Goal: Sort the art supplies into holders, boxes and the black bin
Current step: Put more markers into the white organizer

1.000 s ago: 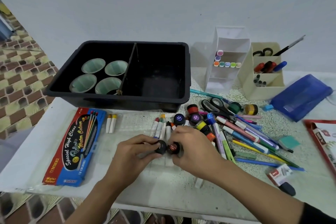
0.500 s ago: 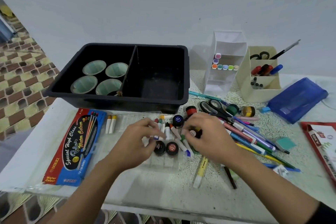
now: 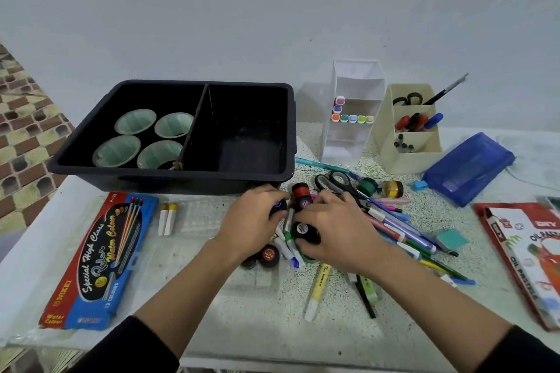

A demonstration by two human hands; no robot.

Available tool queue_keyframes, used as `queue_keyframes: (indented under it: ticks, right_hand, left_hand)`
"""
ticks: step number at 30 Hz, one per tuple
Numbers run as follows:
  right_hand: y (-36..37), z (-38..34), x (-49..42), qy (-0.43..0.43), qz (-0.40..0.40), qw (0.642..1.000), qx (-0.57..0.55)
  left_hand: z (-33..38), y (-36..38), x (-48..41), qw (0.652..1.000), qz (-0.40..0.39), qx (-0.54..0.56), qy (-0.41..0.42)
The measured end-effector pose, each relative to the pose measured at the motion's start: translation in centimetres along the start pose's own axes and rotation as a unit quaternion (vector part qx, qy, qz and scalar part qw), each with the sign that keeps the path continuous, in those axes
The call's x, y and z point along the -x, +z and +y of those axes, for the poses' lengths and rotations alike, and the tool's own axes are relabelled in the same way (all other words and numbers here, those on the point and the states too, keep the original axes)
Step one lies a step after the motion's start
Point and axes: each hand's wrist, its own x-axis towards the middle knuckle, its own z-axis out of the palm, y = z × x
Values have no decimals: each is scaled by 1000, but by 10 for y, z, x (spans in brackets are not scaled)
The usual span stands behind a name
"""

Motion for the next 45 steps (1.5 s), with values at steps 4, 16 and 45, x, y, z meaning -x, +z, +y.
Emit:
queue_keyframes:
  ticks: [4,16,45]
  right_hand:
    - [2,0,-5,-21,24,999,7]
    - [1,-40,10,-125,14,958,-258]
    - [20,-46,18,-144,-27,975,-166]
  left_hand:
    - [2,-31,17,998,4,53,22]
    - [-32,-62,106,990,-81,112,40]
    - [-56,-29,101,991,-39,90,92]
